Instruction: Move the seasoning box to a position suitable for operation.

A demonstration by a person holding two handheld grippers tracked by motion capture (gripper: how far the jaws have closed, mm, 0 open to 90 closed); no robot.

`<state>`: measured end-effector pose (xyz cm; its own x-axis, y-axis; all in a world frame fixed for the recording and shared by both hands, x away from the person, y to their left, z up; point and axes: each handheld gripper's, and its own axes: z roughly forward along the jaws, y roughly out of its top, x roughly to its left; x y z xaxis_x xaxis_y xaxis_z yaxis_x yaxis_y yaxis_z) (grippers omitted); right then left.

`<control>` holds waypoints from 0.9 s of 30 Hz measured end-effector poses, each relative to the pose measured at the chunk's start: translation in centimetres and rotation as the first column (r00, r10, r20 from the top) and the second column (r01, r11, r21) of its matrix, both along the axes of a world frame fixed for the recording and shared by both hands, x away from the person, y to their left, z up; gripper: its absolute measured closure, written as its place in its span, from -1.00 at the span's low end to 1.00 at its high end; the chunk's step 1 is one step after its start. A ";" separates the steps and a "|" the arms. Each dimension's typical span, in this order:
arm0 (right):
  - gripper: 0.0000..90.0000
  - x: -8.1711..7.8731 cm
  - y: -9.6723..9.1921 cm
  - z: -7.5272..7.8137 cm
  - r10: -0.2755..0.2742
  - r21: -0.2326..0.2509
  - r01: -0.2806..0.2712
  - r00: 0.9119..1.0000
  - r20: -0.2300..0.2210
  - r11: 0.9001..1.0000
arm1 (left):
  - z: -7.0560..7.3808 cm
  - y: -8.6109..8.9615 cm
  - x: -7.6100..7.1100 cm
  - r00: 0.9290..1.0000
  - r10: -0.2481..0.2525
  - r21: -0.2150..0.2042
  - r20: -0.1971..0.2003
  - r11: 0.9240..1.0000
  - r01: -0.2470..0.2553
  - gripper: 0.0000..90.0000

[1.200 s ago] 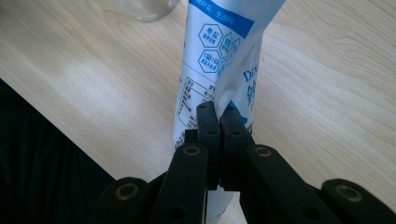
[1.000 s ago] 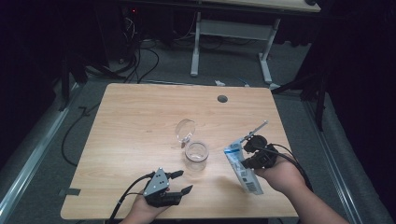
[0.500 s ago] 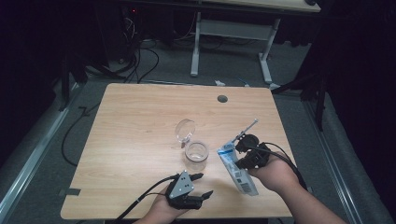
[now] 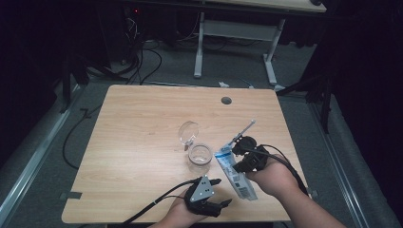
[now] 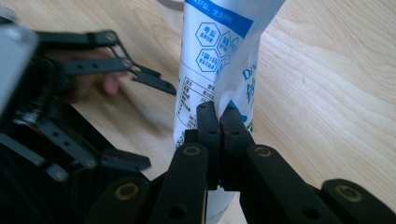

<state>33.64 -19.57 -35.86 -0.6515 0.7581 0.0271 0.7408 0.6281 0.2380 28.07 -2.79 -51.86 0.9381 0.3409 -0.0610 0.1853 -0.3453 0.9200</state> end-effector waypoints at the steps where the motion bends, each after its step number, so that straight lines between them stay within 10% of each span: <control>1: 0.99 0.0 0.0 0.0 0.000 0.000 0.000 1.000 0.000 1.000 | 0.0 0.0 0.0 1.000 0.000 0.000 0.000 1.000 0.000 -0.43; 15: 0.99 -0.1 2.5 0.7 0.028 0.049 -0.028 1.000 -0.010 0.998 | -0.6 -0.7 0.2 1.000 0.016 -0.001 0.005 1.000 -0.016 -0.52; 27: 0.99 -0.1 3.5 1.5 0.051 0.057 -0.051 0.999 0.007 0.997 | -0.1 0.0 -0.4 0.997 0.058 -0.054 0.042 0.997 -0.055 -0.18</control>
<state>33.49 -16.04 -34.33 -0.6894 0.7214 0.0656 0.7070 0.6503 0.2781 27.70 -2.75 -51.96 0.9196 0.3908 -0.0397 0.1625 -0.2866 0.9442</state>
